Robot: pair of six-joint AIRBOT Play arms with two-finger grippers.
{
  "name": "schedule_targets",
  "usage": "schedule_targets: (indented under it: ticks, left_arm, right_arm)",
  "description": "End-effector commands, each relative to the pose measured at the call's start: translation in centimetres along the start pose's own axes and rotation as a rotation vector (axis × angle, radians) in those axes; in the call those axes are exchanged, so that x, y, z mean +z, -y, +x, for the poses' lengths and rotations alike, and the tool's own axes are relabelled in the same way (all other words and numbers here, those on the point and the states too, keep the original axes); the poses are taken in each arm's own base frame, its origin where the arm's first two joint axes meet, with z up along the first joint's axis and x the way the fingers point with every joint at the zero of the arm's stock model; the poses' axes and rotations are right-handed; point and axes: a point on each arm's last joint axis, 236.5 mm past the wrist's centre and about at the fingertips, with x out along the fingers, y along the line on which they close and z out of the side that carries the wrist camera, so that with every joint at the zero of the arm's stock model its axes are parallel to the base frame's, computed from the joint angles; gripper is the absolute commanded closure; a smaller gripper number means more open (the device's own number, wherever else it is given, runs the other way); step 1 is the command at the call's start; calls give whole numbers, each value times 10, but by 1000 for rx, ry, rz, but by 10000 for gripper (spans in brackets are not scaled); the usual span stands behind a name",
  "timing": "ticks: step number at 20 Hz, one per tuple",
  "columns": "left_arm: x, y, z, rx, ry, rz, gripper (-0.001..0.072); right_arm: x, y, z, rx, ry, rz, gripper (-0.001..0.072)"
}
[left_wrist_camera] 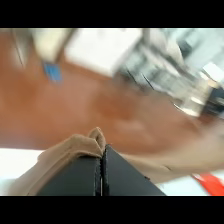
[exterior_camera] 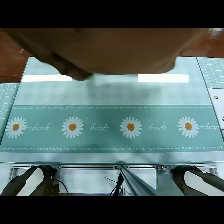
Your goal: Fold the shirts.
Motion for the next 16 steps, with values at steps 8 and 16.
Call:
schedule_targets:
  ticks: [8, 16]
  left_arm:
    - [71, 147, -197, 523, 341, 662, 689]
    - [-2, 61, -165, 542, 55, 480, 688]
  right_arm:
    - [-26, -57, -226, -275, 198, -138, 675]
    - [-89, -31, -198, -307, -52, -51, 675]
